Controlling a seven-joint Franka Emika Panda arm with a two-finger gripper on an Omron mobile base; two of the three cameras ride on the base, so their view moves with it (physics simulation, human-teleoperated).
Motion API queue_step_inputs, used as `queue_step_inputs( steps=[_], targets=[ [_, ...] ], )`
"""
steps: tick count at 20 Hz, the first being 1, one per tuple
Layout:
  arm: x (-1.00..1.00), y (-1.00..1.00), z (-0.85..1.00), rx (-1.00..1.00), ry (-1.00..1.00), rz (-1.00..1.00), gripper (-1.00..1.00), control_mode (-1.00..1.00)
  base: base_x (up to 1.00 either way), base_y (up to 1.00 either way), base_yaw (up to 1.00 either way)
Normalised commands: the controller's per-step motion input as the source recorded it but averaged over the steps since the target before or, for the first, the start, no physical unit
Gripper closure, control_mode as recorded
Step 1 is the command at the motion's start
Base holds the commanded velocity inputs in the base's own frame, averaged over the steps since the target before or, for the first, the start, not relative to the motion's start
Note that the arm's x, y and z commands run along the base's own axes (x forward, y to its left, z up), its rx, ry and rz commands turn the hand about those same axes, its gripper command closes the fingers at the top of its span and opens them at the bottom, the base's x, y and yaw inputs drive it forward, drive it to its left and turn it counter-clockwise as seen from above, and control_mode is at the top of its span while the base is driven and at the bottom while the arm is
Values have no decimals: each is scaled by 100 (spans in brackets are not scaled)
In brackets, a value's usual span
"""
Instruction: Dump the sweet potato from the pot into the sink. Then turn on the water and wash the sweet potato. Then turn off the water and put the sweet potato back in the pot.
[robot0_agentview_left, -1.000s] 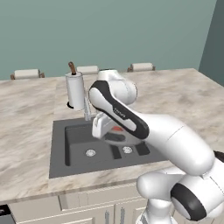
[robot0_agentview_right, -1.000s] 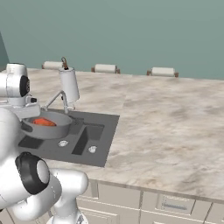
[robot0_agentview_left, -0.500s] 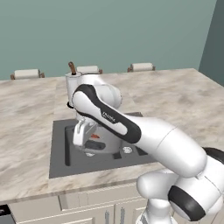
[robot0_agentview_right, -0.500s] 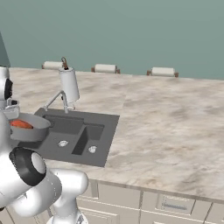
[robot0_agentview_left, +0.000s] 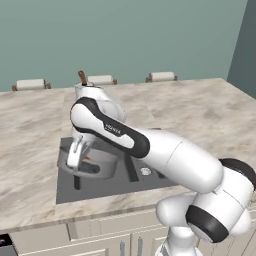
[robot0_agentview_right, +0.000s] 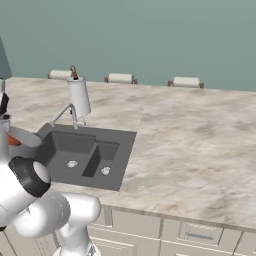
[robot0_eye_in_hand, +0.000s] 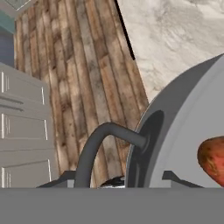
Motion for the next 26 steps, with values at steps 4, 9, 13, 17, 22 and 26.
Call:
queue_step_inputs(
  steps=[4,9,13,17,22,26],
  targets=[
    [61,26,0,19,0,2,100,-100,0,0,0],
    [59,24,0,19,0,0,100,-100,0,0,0],
    [37,41,1,14,0,-1,100,-100,0,0,0],
    [47,31,1,10,0,-5,100,-100,0,0,0],
    [63,15,0,9,0,-9,100,-100,0,0,0],
    [62,3,0,8,1,-10,100,-100,0,0,0]
  ],
)
